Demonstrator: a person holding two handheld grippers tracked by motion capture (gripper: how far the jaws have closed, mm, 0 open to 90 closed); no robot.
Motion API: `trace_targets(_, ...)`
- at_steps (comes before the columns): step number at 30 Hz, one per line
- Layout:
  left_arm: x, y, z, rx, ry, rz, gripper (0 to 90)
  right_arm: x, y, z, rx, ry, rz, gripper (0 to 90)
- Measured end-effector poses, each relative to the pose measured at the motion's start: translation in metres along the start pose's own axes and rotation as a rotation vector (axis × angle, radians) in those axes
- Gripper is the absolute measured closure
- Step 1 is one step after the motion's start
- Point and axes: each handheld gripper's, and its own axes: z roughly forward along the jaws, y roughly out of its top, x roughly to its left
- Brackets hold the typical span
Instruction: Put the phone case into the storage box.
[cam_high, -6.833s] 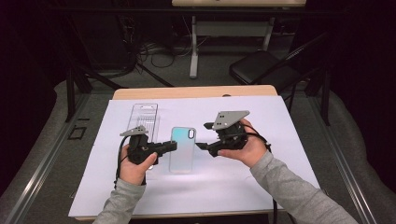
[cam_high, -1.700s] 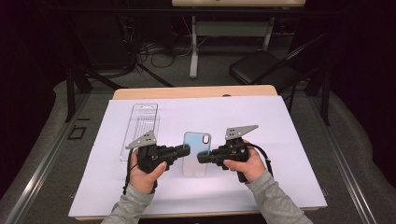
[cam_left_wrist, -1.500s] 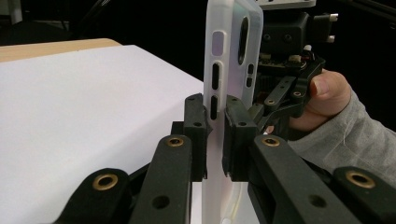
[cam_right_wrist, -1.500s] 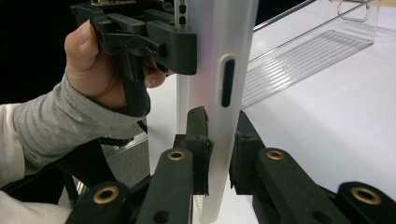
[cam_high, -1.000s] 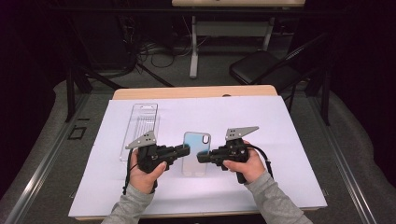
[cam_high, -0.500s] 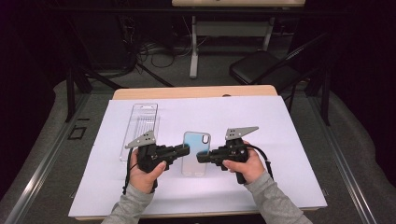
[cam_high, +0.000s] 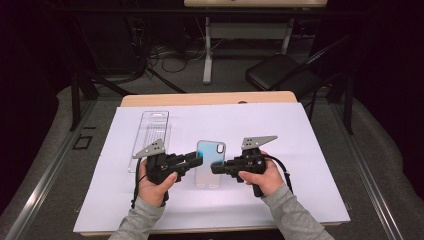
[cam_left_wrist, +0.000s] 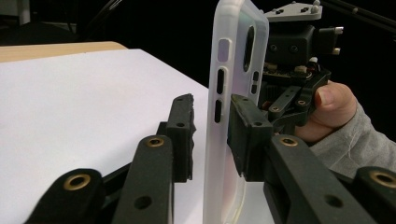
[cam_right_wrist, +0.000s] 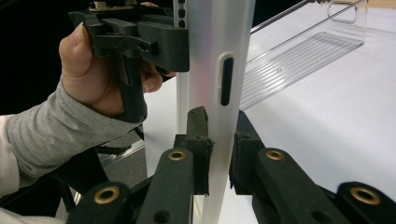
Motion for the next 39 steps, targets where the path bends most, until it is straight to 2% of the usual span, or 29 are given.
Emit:
trace_targets(5,-0.001,0.001,0.000,-0.003,0.017,0.011,59.8,0.000,0.000,-0.001,0.003,-0.006,0.001,81.4)
trace_targets(11,-0.001,0.002,0.000,0.002,0.032,0.019,54.7,-0.001,0.000,-0.001,0.005,-0.015,-0.004,81.4)
trace_targets(15,-0.002,0.003,-0.001,0.007,0.039,0.026,53.2,-0.001,0.000,-0.001,0.009,-0.026,-0.009,81.4)
trace_targets(23,-0.006,0.004,0.001,0.035,0.075,0.081,50.8,-0.001,-0.001,0.000,0.029,-0.065,-0.033,81.4)
trace_targets(32,-0.006,0.006,0.001,0.052,0.095,0.086,49.4,0.000,-0.002,0.000,0.045,-0.099,-0.057,81.4)
trace_targets(39,-0.010,0.009,0.000,0.062,0.113,0.115,49.6,0.000,-0.002,0.001,0.055,-0.117,-0.072,81.4)
